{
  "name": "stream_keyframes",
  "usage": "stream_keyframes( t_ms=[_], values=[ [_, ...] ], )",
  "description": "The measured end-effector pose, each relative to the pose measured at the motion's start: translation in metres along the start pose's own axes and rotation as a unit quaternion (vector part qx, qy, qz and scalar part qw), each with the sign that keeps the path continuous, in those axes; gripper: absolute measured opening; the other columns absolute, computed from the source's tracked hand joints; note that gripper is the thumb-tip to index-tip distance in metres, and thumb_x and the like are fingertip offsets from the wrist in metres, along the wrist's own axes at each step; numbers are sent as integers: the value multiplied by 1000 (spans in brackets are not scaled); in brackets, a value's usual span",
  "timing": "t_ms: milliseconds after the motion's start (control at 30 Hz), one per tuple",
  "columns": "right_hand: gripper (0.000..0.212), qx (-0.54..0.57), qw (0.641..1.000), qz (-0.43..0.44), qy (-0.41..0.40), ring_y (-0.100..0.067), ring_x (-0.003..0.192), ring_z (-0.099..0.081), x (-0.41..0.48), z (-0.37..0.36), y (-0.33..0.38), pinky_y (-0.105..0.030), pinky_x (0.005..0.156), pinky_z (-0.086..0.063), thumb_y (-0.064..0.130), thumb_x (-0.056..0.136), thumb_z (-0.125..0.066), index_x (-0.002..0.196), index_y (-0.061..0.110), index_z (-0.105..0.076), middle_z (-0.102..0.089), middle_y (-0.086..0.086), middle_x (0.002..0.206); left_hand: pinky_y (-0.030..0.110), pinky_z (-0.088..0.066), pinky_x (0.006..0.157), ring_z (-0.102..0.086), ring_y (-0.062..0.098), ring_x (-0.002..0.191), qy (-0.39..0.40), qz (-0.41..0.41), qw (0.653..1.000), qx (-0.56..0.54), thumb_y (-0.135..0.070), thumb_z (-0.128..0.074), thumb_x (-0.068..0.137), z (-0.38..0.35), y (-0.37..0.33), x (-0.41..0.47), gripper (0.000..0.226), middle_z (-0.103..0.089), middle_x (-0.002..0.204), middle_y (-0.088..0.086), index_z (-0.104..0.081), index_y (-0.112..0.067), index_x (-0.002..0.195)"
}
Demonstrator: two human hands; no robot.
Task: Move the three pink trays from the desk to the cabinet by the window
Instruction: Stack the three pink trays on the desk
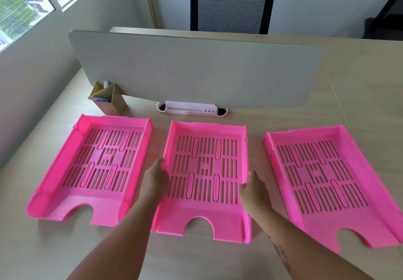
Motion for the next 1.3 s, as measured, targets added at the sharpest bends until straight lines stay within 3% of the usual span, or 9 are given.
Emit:
stream_keyframes(
  t_ms=[233, 333, 433, 700, 900, 1000, 1100, 1200, 1300],
  values=[
    [36, -9, 1000, -6, 6, -19, 62, -61, -5, -6, 0, -25, 44, -43, 9, 98, -46, 132, 1, -43, -65, -14, 102, 29, -56, 57, -65, 12, 73, 12, -23, 1000, 2, 0, -38, 99, 4, 7, 6, 48, -66, 125, 15, -46, -12, 144],
    [52, 8, 1000, 10, -9, -31, 101, -65, -7, -1, 8, -36, 74, -60, 16, 92, -58, 139, 6, -40, -59, -18, 125, 30, -55, 79, -67, 20, 95, 11, -45, 999, 2, -8, -51, 98, 16, 4, 2, 44, -64, 133, 16, -49, -9, 142],
    [55, -28, 995, 65, -71, -36, 124, -47, -4, 13, 45, -48, 94, -52, 26, 87, -64, 134, 3, -46, -54, -18, 129, 44, -53, 97, -65, 29, 117, -29, -65, 997, 27, -17, -59, 96, 47, 6, -5, 46, -62, 137, 15, -52, -9, 140],
    [46, 47, 970, 235, 49, -32, 114, -56, -38, -42, 197, -44, 98, -48, 23, 92, -57, 132, 3, -53, -55, -16, 128, 42, -55, 88, -67, 30, 108, -172, -56, 981, 76, -23, -60, 94, 171, 65, -6, 36, -68, 127, 14, -62, -11, 128],
    [48, 66, 979, 165, 98, -30, 118, -56, -66, -109, 246, -36, 96, -46, 21, 91, -55, 136, 3, -50, -55, -15, 136, 40, -58, 80, -64, 23, 89, -144, -4, 987, 76, -24, -62, 93, 223, 129, 24, 39, -68, 116, 11, -59, -13, 130],
    [46, 84, 987, 97, 94, -31, 99, -63, -66, -141, 254, -39, 80, -52, 19, 92, -56, 135, 2, -49, -59, -16, 126, 34, -45, 84, -61, 26, 105, -105, 12, 992, 72, -20, -60, 96, 232, 152, 44, 44, -63, 129, 14, -53, -9, 138],
    [55, 103, 990, 48, 86, -34, 108, -63, -63, -167, 259, -39, 84, -54, 17, 92, -55, 144, 5, -40, -58, -17, 131, 42, -47, 95, -60, 30, 114, -65, 32, 996, 47, -21, -59, 96, 235, 176, 68, 46, -61, 133, 16, -51, -7, 139],
    [60, 109, 990, 4, 85, -33, 117, -60, -64, -185, 261, -36, 88, -52, 9, 95, -50, 151, 11, -30, -49, -16, 146, 35, -47, 86, -58, 22, 95, -48, 48, 998, 10, -17, -58, 94, 234, 195, 82, 36, -67, 123, 15, -59, -7, 128],
    [57, 105, 992, -25, 57, -34, 112, -62, -63, -192, 261, -38, 81, -54, -1, 95, -42, 150, 10, -31, -49, -17, 145, 33, -49, 84, -64, 25, 94, -74, 62, 995, -22, -9, -55, 89, 236, 204, 88, 29, -73, 113, 15, -70, -6, 113]
  ],
)
Point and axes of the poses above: each hand's wrist, its own x-axis towards the middle knuckle, its own z-axis out of the back of the hand, y = z × x, the point moved 1 cm from there along x, towards the middle knuckle
